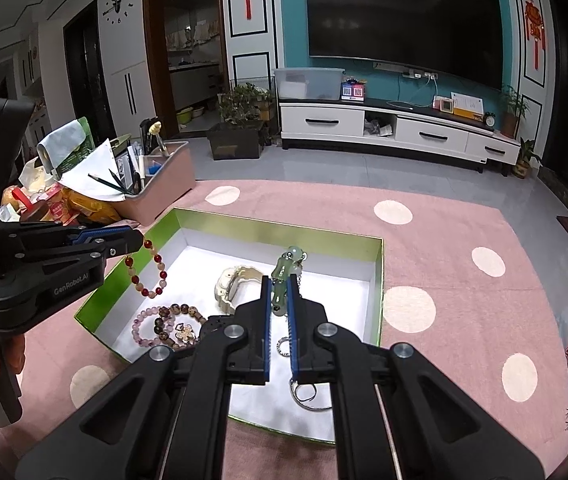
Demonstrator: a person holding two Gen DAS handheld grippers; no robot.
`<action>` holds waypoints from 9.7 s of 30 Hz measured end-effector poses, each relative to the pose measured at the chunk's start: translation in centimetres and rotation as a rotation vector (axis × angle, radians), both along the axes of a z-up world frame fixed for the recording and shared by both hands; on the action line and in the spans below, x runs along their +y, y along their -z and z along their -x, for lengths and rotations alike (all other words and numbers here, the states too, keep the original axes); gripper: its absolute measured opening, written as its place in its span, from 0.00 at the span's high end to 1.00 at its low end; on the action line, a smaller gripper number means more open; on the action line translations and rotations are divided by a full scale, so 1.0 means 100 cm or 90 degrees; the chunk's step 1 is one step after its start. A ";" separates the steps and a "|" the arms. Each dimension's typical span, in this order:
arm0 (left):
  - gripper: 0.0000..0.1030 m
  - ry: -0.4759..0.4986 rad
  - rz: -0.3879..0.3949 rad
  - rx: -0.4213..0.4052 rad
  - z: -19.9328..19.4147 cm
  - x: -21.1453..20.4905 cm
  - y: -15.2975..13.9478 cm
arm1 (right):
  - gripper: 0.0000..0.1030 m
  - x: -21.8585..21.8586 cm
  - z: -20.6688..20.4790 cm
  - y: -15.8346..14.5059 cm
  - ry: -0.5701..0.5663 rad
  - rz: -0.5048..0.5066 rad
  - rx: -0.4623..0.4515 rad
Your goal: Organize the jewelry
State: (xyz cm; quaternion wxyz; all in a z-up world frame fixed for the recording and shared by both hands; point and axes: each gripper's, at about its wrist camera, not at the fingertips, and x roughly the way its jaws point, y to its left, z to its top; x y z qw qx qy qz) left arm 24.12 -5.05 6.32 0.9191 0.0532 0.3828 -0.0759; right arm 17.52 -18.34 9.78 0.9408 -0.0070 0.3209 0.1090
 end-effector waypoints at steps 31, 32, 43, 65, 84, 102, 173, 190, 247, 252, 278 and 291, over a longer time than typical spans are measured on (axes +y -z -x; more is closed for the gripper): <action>0.93 0.005 -0.024 0.039 -0.021 -0.011 0.026 | 0.94 0.001 -0.027 0.024 0.007 0.013 0.048; 0.93 0.005 -0.024 0.040 -0.021 -0.011 0.027 | 0.94 0.001 -0.027 0.025 0.006 0.014 0.050; 0.93 0.003 -0.026 0.064 -0.027 -0.013 0.037 | 0.94 0.002 -0.035 0.036 0.003 0.013 0.080; 0.93 0.002 -0.052 0.094 -0.037 -0.017 0.053 | 0.94 -0.003 -0.049 0.057 -0.001 0.003 0.162; 0.93 0.000 -0.058 0.123 -0.041 -0.015 0.066 | 0.94 -0.004 -0.056 0.071 -0.003 0.023 0.221; 0.93 0.001 -0.066 0.147 -0.044 -0.016 0.073 | 0.94 0.002 -0.059 0.076 -0.007 0.044 0.246; 0.15 -0.022 -0.062 0.089 -0.004 -0.007 0.030 | 0.24 -0.010 -0.017 0.029 0.048 0.065 0.163; 0.02 -0.060 -0.050 0.020 0.036 0.006 -0.039 | 0.01 -0.014 0.018 -0.024 0.085 0.068 0.112; 0.02 -0.090 -0.059 0.015 0.053 0.009 -0.051 | 0.01 -0.009 0.031 -0.045 0.079 0.086 0.088; 0.02 -0.089 -0.058 0.015 0.053 0.008 -0.051 | 0.01 -0.010 0.030 -0.042 0.078 0.088 0.088; 0.02 -0.091 -0.061 0.019 0.053 0.008 -0.045 | 0.01 -0.008 0.030 -0.038 0.077 0.090 0.090; 0.02 -0.092 -0.063 0.021 0.052 0.008 -0.044 | 0.01 -0.007 0.029 -0.038 0.077 0.091 0.090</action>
